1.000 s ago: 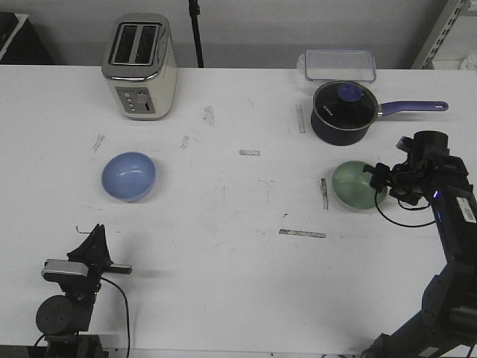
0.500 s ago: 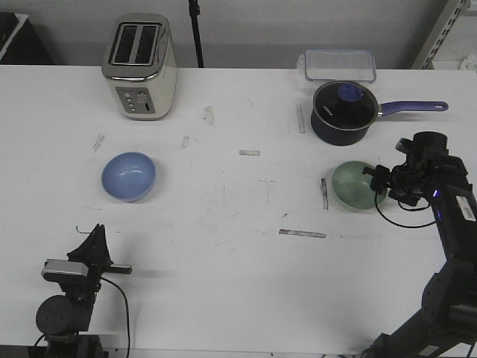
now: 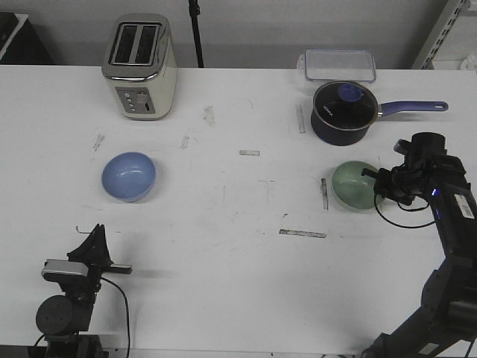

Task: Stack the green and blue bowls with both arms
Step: 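Close the right gripper on the green bowl's rim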

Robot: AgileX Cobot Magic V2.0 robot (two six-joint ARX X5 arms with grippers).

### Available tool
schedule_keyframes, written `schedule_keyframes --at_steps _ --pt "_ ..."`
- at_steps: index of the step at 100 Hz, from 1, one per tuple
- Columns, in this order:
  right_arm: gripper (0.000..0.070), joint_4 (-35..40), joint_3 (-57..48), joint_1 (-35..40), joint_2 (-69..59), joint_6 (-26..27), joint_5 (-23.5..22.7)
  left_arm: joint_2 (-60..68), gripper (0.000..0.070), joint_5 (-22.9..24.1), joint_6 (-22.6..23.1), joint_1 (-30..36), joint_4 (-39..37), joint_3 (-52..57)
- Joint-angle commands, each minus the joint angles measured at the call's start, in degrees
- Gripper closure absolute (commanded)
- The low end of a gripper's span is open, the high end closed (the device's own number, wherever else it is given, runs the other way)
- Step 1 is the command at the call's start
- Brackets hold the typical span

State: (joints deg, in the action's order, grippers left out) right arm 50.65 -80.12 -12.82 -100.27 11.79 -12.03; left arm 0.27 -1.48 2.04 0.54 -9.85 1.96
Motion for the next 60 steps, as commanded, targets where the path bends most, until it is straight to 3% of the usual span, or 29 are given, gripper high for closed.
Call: schedule_keyframes --at_steps 1,11,38,60 --pt "0.0616 0.0 -1.2 0.0 -2.2 -0.7 -0.1 -0.1 0.0698 0.0 -0.1 0.0 -0.7 -1.3" --pt "0.0693 0.0 -1.2 0.2 -2.7 -0.7 -0.2 -0.1 0.0698 0.0 -0.1 0.0 -0.7 -1.3" --pt "0.0693 0.0 -1.2 0.4 -2.7 -0.2 -0.8 -0.1 0.0698 0.0 -0.1 0.0 -0.7 -1.3" --pt "0.0693 -1.1 -1.2 0.4 -0.9 2.0 -5.7 -0.1 0.0698 0.0 -0.1 0.0 -0.7 -1.3"
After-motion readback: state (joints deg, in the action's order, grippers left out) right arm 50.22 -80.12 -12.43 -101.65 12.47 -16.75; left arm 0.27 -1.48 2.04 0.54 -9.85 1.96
